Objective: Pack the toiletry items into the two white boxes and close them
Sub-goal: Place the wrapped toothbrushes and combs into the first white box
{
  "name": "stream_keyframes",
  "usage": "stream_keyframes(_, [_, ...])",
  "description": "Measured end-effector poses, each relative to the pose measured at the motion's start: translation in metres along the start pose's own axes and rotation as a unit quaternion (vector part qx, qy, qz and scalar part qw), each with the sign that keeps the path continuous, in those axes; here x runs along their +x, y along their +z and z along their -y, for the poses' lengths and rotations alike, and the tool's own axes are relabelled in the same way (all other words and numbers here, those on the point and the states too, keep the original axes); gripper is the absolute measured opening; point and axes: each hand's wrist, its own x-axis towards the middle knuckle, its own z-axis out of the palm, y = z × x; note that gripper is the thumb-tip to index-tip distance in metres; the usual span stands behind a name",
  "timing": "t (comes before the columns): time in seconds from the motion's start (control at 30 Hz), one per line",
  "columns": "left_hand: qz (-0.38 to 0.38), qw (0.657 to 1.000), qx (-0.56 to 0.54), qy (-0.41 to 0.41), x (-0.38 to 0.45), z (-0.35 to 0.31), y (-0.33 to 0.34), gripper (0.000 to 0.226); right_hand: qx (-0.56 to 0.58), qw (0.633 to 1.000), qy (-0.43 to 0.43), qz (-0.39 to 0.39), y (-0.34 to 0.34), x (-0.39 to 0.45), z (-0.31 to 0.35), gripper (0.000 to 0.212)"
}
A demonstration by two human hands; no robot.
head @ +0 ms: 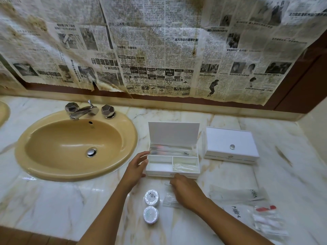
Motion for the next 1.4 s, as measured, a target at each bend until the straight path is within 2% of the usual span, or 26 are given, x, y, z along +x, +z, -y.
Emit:
stream_keyframes(0.1, [-0.001, 1.000, 0.000, 0.000, 0.001, 0.000, 0.000, 0.025, 0.049, 0.997, -0.016, -0.059, -0.015, 0.001, 0.008, 0.020])
stream_keyframes(0.2, [-0.001, 1.000, 0.003, 0.001, 0.000, 0.000, 0.000, 0.025, 0.103, 0.983, -0.034, -0.149, -0.031, 0.003, 0.012, 0.019])
stream_keyframes(0.3, [0.000, 1.000, 0.003, 0.000, 0.000, 0.000, 0.000, 0.025, 0.110, 0.970, -0.014, -0.218, -0.037, 0.010, 0.002, 0.009])
stream_keyframes(0.37, [0.000, 1.000, 0.004, -0.001, 0.000, 0.000, 0.000, 0.025, 0.093, 0.966, 0.014, -0.239, -0.040, 0.015, -0.007, 0.010])
stream_keyframes(0.63, [-0.005, 1.000, 0.004, -0.007, 0.001, 0.000, 0.000, 0.026, 0.011, 0.976, 0.064, -0.208, -0.036, 0.024, -0.022, 0.033])
stream_keyframes(0.87, [-0.006, 1.000, 0.010, -0.003, 0.001, 0.000, 0.000, 0.027, 0.038, 0.983, 0.098, -0.149, -0.037, 0.026, -0.023, 0.021])
stream_keyframes(1.07, [-0.006, 1.000, 0.009, -0.004, 0.002, 0.001, -0.001, 0.026, 0.119, 0.970, 0.116, -0.179, -0.040, 0.025, -0.021, 0.021])
stream_keyframes(1.27, [-0.005, 1.000, 0.011, -0.004, 0.002, 0.001, -0.001, 0.026, 0.076, 0.976, 0.102, -0.176, -0.039, 0.024, -0.021, 0.036])
stream_keyframes(1.4, [-0.006, 1.000, 0.009, -0.005, 0.002, 0.001, -0.001, 0.027, 0.092, 0.971, 0.135, -0.174, -0.036, 0.024, -0.024, 0.027])
